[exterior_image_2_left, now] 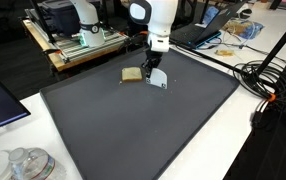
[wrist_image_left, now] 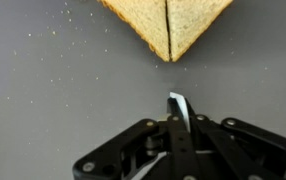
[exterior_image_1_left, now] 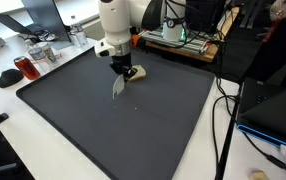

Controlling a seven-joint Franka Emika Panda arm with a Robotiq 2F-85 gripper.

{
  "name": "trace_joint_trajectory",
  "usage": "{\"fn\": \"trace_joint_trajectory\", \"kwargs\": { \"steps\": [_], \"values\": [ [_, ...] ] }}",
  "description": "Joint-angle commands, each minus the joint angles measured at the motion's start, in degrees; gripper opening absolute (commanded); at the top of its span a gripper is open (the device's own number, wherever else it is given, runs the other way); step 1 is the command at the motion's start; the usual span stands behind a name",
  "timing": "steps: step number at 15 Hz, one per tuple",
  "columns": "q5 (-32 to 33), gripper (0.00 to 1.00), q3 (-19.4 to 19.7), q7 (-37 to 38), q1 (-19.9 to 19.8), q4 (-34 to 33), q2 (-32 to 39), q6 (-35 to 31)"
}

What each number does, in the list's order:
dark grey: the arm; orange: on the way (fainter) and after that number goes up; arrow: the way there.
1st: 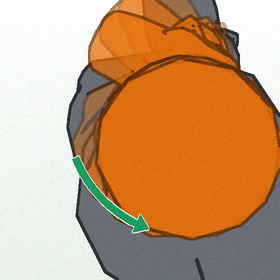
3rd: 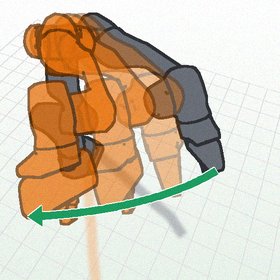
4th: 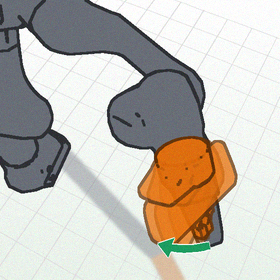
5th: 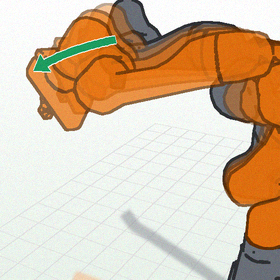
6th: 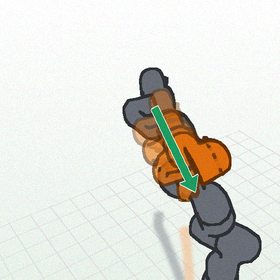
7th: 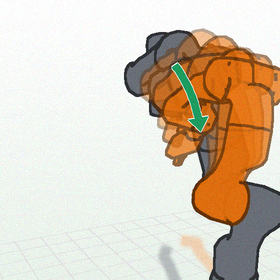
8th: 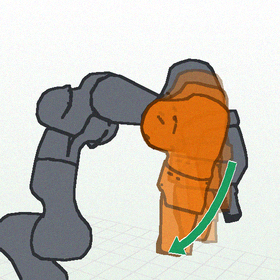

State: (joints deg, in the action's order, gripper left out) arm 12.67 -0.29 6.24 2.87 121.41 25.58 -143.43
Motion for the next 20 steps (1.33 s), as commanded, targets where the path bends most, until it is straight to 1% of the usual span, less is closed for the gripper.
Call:
{"fn": "trace_joint_trajectory", "kwargs": {
  "steps": [1, 5, 8, 10, 13, 17, 20],
  "values": [
    [-0.9, 0.01, 1.0, 0.5, 1.3, -4.1, 1.9, 1.6],
    [-0.7, 0.01, 0.9, -0.8, 1.0, -2.7, -3.2, 10.4],
    [0.2, 0.01, 0.8, -0.6, 1.0, 1.0, -8.9, 14.5],
    [2.1, 0.01, 1.2, 1.6, 1.5, 3.7, -12.8, 15.8],
    [6.6, 0.01, 1.2, 6.3, 2.2, 7.6, -18.3, 18.8],
    [9.2, 0.01, -1.0, 11.5, 3.1, 10.3, -23.9, 22.7],
    [11.1, 0.01, -3.6, 16.6, 4.5, 10.3, -26.5, 26.5]
  ]
}}
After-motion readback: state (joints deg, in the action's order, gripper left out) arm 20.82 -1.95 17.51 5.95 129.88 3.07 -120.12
